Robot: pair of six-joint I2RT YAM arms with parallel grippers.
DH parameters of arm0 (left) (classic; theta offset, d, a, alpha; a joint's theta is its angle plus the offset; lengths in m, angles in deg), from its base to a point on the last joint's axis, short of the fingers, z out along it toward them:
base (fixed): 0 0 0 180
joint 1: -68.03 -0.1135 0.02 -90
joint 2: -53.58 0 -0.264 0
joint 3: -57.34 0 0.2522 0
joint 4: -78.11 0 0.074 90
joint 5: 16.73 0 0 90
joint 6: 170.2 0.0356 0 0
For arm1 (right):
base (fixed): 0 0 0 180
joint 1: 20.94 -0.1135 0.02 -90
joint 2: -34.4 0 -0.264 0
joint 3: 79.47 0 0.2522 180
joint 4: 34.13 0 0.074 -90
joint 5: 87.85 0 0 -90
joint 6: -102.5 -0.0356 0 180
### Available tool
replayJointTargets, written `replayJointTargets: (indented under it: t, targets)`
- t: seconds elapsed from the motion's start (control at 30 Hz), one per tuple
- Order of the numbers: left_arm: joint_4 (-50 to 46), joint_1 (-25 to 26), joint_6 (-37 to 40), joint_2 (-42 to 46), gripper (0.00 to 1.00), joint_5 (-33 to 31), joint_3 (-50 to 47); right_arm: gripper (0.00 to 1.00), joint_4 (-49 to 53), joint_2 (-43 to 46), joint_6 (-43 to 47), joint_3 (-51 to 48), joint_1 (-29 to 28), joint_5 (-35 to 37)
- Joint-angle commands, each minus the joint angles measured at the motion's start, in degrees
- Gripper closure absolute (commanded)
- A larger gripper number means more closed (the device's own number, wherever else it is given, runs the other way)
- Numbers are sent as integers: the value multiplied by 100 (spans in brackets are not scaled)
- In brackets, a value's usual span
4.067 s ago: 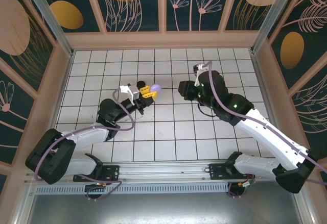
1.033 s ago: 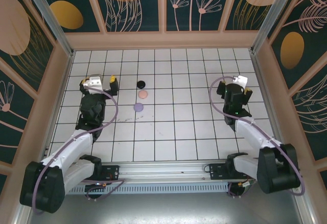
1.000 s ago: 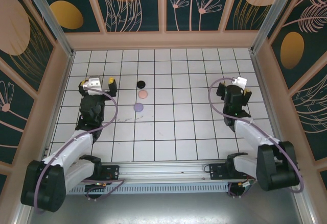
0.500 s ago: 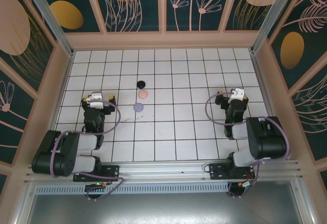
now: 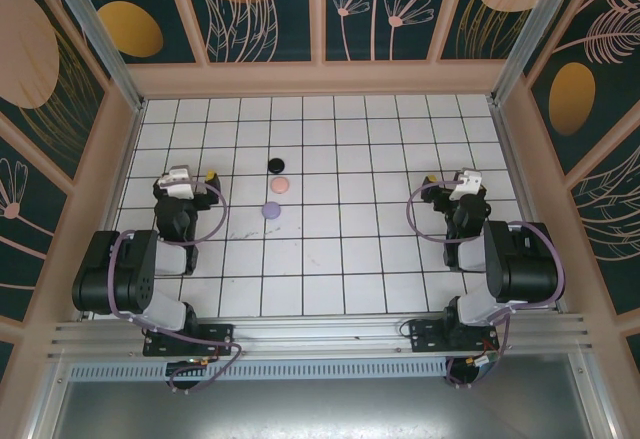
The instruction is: Insert wireless bluetooth earbuds into charging case
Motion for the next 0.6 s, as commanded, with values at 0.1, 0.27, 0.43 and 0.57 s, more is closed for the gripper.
replayJointTargets:
  t: [0.1,0.27,0.43,0.57]
  targets:
    - [34,-23,-150,-1,1,52,16,1,-303,-25,-52,85,-63,-22]
    - [15,-28,-148,-10,1,52,25,1,-295,-30,-53,87,-54,-29]
    - [-11,-28,-152,-28,1,48,52,1,-189,-43,-68,155,10,-233]
    - [-4,-28,-154,-19,1,43,40,1,-241,-40,-40,114,8,-249]
